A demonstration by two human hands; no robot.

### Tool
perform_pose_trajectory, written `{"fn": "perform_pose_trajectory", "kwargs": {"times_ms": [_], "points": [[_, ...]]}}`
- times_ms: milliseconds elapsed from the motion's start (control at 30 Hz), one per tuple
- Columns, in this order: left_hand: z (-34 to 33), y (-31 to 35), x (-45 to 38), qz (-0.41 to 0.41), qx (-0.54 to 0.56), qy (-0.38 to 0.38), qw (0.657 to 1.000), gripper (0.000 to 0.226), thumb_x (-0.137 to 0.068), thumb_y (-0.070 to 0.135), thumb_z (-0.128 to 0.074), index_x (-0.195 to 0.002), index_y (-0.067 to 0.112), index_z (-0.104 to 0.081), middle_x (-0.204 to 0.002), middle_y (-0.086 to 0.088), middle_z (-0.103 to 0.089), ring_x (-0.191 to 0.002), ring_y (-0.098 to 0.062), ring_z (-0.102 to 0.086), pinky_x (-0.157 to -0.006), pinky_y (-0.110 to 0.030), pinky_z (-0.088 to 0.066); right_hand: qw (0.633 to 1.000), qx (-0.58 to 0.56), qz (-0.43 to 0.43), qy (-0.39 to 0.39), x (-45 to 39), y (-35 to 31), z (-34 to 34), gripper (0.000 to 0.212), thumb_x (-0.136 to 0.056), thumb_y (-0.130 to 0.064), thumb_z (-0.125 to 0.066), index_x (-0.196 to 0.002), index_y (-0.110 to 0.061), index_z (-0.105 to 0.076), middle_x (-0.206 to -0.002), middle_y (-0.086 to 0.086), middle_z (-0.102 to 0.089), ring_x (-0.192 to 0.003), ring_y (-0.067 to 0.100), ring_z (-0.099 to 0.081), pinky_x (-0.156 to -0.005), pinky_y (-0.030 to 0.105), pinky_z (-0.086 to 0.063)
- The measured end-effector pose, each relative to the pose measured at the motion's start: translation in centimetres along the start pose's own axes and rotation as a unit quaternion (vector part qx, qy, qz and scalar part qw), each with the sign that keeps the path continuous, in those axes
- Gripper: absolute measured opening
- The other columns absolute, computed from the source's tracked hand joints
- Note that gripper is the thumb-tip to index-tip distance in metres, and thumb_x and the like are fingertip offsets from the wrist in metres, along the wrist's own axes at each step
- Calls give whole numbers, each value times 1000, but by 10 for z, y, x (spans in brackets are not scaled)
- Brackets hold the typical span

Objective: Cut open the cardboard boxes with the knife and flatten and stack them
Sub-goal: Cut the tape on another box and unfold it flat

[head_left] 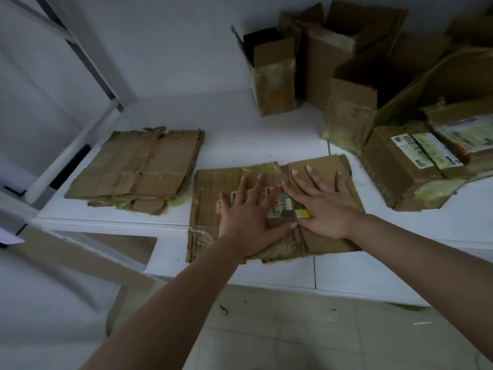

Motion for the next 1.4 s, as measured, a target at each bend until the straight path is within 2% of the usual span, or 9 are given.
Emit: {"fn": "perform_pose_trajectory", "kwargs": {"times_ms": [200, 333, 600, 767, 867, 967, 1100, 1233, 1400], "points": [[11, -15, 3, -8, 73, -21, 997, 105, -64, 92, -11, -152, 36, 2, -162, 2, 9, -148, -24, 12, -113, -65, -6, 999, -38, -2, 22, 4, -2, 4, 75, -83, -76, -18, -139, -51, 24, -155, -10, 23, -142, 17, 26, -111, 63, 8], [2, -38, 17, 78, 26, -2, 997, 95, -64, 95, -5, -146, 50, 15, -161, 4, 14, -147, -27, 17, -110, -70, 3, 999, -22, 0, 27, 4, -1, 2, 75, -79, -80, -11, -138, -52, 26, -156, -10, 22, -142, 18, 25, -110, 65, 6], [1, -33, 16, 102, 6, -12, 995, 89, -67, 92, -7, -145, 53, 15, -162, 5, 11, -148, -27, 14, -110, -70, 0, 1000, -18, -6, -6, 1, -2, 2, 77, -78, -82, -10, -143, -50, 16, -155, -11, 24, -142, 18, 27, -109, 64, 12], [22, -29, 11, 110, -3, -95, 989, 95, -72, 90, -23, -149, 44, 8, -162, 0, 8, -148, -35, 5, -112, -67, -11, 976, -219, -3, 1, 4, 6, 28, 56, -97, -58, -25, -148, -47, -3, -159, -13, 3, -146, 16, 13, -113, 57, 11], [27, -30, 19, 157, 28, -22, 987, 94, -73, 87, -29, -150, 33, -16, -158, -7, -18, -145, -35, -14, -111, -62, -24, 972, -211, -46, 94, 20, 13, 35, 53, -100, -30, -35, -150, -37, -16, -160, -5, -5, -147, 20, 5, -116, 56, -1], [28, -38, 38, 225, 48, 88, 969, 81, -79, 79, -28, -135, 21, -39, -143, -9, -41, -134, -32, -35, -104, -57, -37, 970, -167, -149, 98, 40, 18, 34, 57, -96, -26, -40, -149, -22, -20, -159, 10, -4, -146, 31, 0, -116, 56, -11], [29, -46, 61, 339, 89, 101, 931, 76, -85, 68, -47, -134, 11, -38, -135, -14, -44, -125, -34, -41, -97, -49, -42, 946, -183, -263, 45, 58, 19, 34, 55, -92, -23, -40, -142, -6, -26, -150, 22, -23, -136, 40, -23, -110, 46, -26], [21, -42, 72, 413, 161, 62, 894, 88, -77, 76, -51, -133, 8, -36, -126, -15, -43, -116, -37, -48, -90, -47, -47, 937, -233, -256, 56, 63, 16, 36, 48, -93, -21, -38, -138, -6, -33, -142, 19, -37, -132, 39, -26, -106, 43, -28], [18, -22, 79, 420, 163, 90, 888, 81, -78, 71, -56, -130, 11, -38, -121, -16, -44, -109, -35, -51, -81, -41, -45, 912, -311, -248, 98, 63, 12, 47, 47, -97, -22, -39, -140, -6, -30, -143, 22, -30, -131, 40, -30, -106, 42, -29]]}}
Point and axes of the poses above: each hand's wrist, its own x-axis away from the middle knuckle, its own z-axis out of the back of the hand, y = z × x, the point moved 2 cm from there along -x, towards the middle knuckle
